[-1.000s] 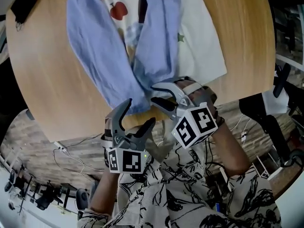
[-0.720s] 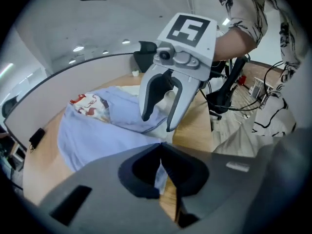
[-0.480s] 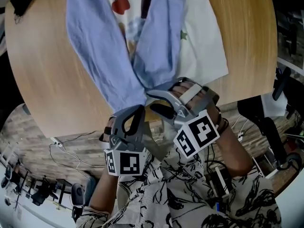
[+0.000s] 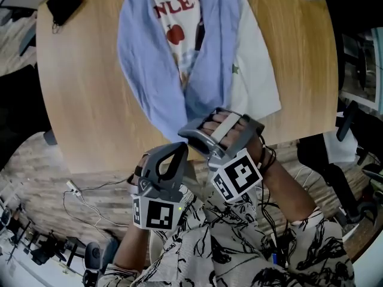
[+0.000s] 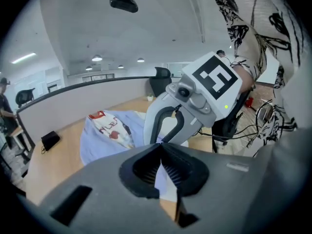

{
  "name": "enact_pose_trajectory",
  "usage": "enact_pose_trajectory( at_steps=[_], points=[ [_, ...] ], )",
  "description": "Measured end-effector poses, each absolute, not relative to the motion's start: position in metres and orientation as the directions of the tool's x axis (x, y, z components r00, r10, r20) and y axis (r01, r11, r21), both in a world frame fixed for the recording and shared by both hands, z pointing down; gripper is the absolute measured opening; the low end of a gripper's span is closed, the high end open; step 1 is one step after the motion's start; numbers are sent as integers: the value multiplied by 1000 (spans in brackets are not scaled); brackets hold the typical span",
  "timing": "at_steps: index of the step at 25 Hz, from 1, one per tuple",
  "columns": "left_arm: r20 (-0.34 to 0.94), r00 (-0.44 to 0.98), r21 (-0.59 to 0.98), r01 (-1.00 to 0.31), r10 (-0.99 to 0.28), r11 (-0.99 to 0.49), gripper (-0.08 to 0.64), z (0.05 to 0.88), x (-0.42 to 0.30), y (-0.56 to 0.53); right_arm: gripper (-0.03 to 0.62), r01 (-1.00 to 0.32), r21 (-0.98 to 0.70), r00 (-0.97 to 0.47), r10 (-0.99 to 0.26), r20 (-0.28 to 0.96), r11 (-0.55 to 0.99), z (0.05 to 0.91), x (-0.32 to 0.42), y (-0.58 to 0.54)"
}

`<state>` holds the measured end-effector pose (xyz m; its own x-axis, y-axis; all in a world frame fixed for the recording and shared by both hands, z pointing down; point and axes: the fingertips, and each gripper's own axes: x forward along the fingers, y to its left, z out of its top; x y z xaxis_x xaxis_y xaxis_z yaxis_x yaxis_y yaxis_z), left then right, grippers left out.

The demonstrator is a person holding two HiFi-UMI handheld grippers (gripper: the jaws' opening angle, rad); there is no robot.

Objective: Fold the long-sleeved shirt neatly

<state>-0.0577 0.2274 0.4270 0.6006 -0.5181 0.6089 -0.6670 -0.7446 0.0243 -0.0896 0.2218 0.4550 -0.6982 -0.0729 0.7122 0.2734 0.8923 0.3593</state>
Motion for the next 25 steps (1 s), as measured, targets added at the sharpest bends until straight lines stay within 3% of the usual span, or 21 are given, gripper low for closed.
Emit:
enact_pose_trajectory(
  at_steps=[4,6,12,16,18,21,23,25],
  points=[
    [537,602,27,-713,-591,-701,28,387,-81,211,12,209,314,-726,-69,684,926,416,-105,206],
    [540,580,41,-742,-610,-670,216,382,-95,212,14,185,303,-738,-72,671,935,396,-114,190],
    [578,475,23,-822,-663,-569,307,400,-103,205,14,142,317,-764,-99,637,938,339,-141,146],
    [516,386,46,-904,-765,-425,300,386,-108,172,14,137,333,-778,-107,619,933,315,-153,133],
    [504,331,9,-925,-798,-379,236,382,-116,162,14,137,351,-778,-119,617,926,307,-159,126],
    [470,281,-42,-940,-837,-339,78,372,-147,159,14,142,376,-771,-136,622,916,300,-164,116],
    [430,309,-34,-934,-848,-357,23,357,-166,156,14,144,374,-771,-133,623,916,296,-166,114],
    [402,366,-30,-911,-840,-411,23,337,-176,151,14,137,374,-773,-138,620,917,293,-167,110]
  ],
)
